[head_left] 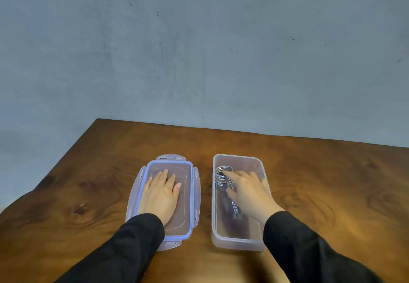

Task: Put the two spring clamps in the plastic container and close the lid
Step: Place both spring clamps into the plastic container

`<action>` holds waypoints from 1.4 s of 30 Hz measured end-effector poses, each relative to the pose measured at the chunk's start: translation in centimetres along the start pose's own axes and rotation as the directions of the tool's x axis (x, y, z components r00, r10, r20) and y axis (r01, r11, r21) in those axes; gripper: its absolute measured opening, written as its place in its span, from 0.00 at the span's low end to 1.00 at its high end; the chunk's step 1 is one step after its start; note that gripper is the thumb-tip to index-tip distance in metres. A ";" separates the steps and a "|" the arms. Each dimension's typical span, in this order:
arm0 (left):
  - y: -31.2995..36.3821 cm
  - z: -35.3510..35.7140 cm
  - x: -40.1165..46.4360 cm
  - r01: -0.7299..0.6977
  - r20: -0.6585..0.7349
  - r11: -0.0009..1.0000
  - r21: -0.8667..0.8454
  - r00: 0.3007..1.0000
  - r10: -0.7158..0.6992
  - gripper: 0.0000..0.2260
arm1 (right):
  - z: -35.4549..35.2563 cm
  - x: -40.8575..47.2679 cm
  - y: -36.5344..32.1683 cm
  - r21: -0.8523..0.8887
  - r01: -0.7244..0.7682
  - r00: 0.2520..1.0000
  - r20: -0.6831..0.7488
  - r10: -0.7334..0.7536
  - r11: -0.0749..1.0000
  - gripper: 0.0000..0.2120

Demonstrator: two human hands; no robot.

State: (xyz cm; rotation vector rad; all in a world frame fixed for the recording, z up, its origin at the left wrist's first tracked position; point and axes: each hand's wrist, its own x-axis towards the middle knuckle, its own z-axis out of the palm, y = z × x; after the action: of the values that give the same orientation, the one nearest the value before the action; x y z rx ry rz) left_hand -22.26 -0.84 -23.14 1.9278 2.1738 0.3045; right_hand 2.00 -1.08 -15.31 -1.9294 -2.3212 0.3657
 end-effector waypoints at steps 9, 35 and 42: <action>-0.4 0.4 0.3 -0.010 0.008 1.000 -0.012 1.000 0.010 0.24 | 1.5 0.5 0.5 0.035 -0.007 1.000 -0.006 0.007 0.999 0.25; -0.3 0.3 0.2 -0.015 0.002 1.000 -0.015 1.000 0.015 0.25 | 2.2 0.9 0.0 0.029 -0.040 0.999 -0.010 0.040 0.999 0.28; -0.4 0.5 0.3 -0.007 0.002 1.000 -0.011 1.000 0.007 0.25 | 1.7 0.4 0.1 0.073 -0.093 0.996 0.009 0.093 0.993 0.25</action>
State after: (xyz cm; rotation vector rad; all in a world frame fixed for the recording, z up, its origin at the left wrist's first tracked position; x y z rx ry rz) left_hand -22.52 -0.61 -23.77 1.9290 2.1605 0.3156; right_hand 1.62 -0.86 -17.00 -2.0087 -2.1936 0.4592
